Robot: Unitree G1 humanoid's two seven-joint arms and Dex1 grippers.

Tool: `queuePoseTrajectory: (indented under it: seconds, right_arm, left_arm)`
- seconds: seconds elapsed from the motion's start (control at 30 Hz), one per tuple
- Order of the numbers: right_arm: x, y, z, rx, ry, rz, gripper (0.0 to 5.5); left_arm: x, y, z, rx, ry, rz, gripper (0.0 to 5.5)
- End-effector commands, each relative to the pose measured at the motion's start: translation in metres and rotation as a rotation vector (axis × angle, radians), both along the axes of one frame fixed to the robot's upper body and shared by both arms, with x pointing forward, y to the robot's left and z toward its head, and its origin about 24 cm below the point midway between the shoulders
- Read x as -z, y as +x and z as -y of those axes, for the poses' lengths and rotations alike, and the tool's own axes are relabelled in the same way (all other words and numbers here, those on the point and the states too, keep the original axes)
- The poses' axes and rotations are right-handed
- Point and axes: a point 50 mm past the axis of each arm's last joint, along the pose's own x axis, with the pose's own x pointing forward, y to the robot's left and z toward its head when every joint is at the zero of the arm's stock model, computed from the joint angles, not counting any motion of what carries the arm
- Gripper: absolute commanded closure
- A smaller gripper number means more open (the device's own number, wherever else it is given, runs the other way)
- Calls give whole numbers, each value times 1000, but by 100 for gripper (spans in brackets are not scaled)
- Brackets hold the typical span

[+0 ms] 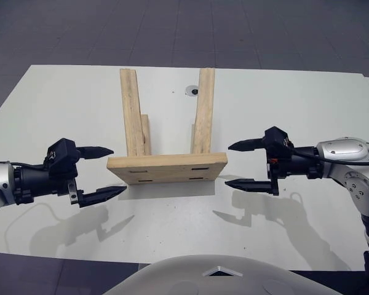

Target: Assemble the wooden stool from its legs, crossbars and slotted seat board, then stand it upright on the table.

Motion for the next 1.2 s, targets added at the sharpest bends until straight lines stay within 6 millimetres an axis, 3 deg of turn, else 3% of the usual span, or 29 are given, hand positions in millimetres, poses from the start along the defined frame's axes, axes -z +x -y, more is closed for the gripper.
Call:
queuePoseTrajectory:
  seconds: [0.03, 0.3, 0.57, 0.77, 0.97, 1.07, 1.2]
  right_arm:
    - [4, 5, -7, 3, 24, -15, 12]
    - [12, 11, -13, -12, 33, -55, 123]
    - [15, 13, -16, -18, 28, -66, 251]
    - [7, 21, -16, 22, 98, -119, 327]
    - [-15, 11, -23, -68, 116, -228, 351]
    - [-42, 8, -28, -147, 204, -311, 358]
    - [-71, 25, -37, -133, 307, -403, 366]
  left_arm:
    - [8, 7, 2, -16, -39, -14, 10]
    - [21, 12, 9, -40, -90, -59, 144]
    - [20, 12, 6, -49, -125, -88, 278]
    - [16, 17, 3, -45, -162, -89, 323]
    - [1, 30, 7, 24, -264, -119, 325]
    - [-19, 40, 16, 101, -379, -141, 325]
    - [-45, 62, 31, 144, -504, -188, 325]
